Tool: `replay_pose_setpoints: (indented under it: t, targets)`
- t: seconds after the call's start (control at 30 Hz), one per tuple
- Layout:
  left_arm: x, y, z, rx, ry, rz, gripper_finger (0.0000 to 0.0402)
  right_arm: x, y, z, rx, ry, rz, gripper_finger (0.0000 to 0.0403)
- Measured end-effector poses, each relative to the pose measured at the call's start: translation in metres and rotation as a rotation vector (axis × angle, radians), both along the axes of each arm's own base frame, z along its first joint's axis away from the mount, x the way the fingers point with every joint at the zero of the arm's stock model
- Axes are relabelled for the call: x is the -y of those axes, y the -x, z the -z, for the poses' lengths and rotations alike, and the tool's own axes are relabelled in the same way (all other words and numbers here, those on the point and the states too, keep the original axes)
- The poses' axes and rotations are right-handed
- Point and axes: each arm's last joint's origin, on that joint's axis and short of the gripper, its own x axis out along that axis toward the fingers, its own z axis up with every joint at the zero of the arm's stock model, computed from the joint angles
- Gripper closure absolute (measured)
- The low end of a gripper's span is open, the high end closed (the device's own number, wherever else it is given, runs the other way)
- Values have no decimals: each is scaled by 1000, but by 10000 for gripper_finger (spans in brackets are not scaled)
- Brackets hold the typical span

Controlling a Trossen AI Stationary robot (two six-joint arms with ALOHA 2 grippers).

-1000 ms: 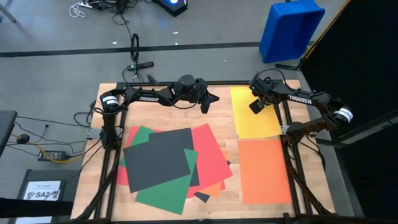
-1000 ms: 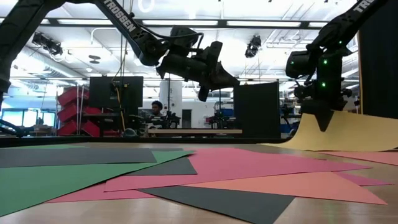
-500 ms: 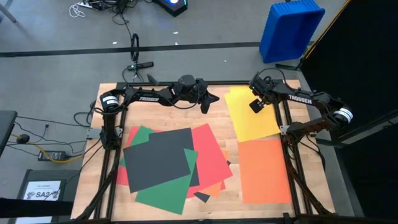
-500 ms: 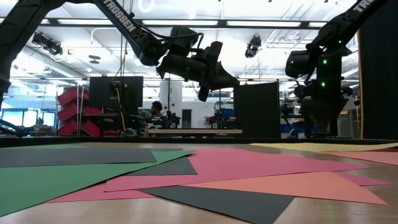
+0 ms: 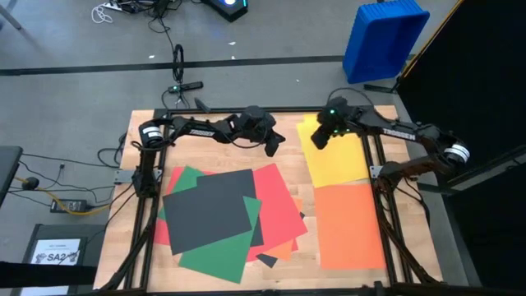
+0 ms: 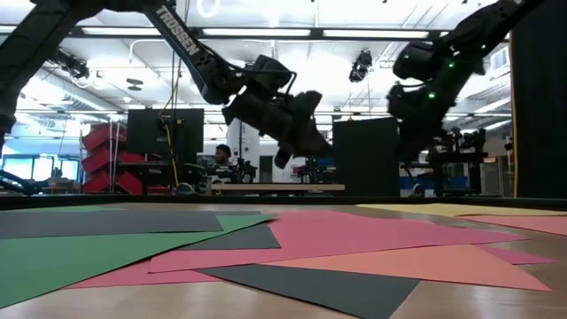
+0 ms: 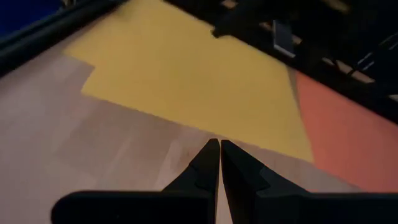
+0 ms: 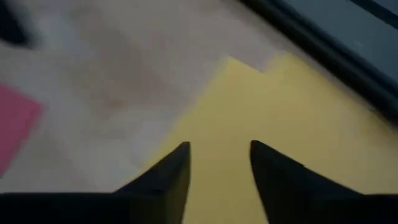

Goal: Organize paper
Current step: Stack the yellow colored paper on top of the yellow colored papers

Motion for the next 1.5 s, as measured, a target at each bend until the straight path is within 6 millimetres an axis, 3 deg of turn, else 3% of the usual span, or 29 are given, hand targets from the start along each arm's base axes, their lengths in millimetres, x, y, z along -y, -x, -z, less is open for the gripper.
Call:
replay_pose_setpoints:
  t: [0.13,0.2,0.47,0.67,1.5]
  targets:
    - [0,-1,-10,51,-33,-18,401,-2,-26,15,40,3,-112,367]
    - [1,0,-18,70,-52,-24,401,0,-37,23,21,-7,-137,392]
    - [4,10,-47,105,-104,-31,401,29,-76,58,-100,-107,-124,401]
    - [6,12,-42,41,-94,-19,401,39,-91,73,-154,-157,-124,402]
    - [7,12,-40,18,-85,-18,402,67,-66,71,-270,-96,61,403]
